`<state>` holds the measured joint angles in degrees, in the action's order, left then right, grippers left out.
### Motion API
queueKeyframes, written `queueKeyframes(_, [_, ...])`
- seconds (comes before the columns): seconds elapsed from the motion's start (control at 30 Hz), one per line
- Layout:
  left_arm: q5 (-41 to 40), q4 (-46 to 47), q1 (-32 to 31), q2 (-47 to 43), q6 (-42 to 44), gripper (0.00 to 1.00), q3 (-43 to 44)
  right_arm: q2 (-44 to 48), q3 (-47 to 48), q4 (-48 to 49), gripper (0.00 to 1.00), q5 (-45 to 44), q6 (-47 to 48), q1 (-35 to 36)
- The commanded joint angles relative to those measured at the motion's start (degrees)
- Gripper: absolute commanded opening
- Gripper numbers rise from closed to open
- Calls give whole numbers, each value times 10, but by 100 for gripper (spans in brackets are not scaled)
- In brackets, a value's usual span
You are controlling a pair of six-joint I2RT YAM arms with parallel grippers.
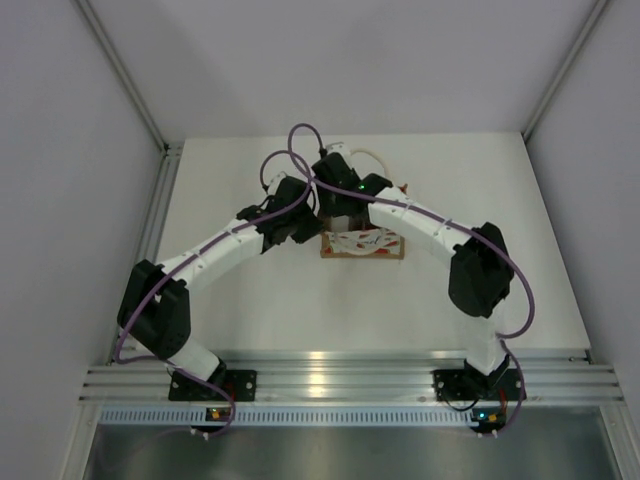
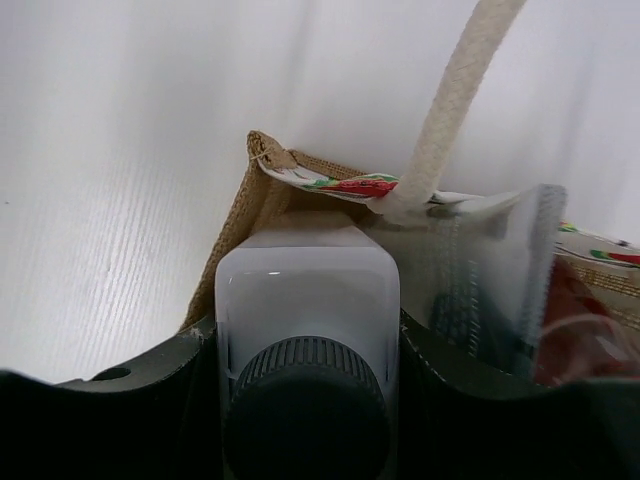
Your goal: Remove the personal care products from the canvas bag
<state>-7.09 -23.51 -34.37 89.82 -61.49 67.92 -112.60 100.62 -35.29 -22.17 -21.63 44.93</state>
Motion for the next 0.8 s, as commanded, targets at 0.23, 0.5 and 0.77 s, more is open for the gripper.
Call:
queueKeyframes(0.23, [-24, -18, 4, -17, -8, 0, -12, 145, 72, -1, 0, -26, 35, -5])
queueKeyframes(0.5, [-26, -17, 3, -11, -9, 0, -11, 231, 92, -36, 0, -16, 50, -16])
queueKeyframes(0.77, [-24, -18, 3, -12, -10, 0, -11, 312, 99, -82, 0, 5, 62, -113])
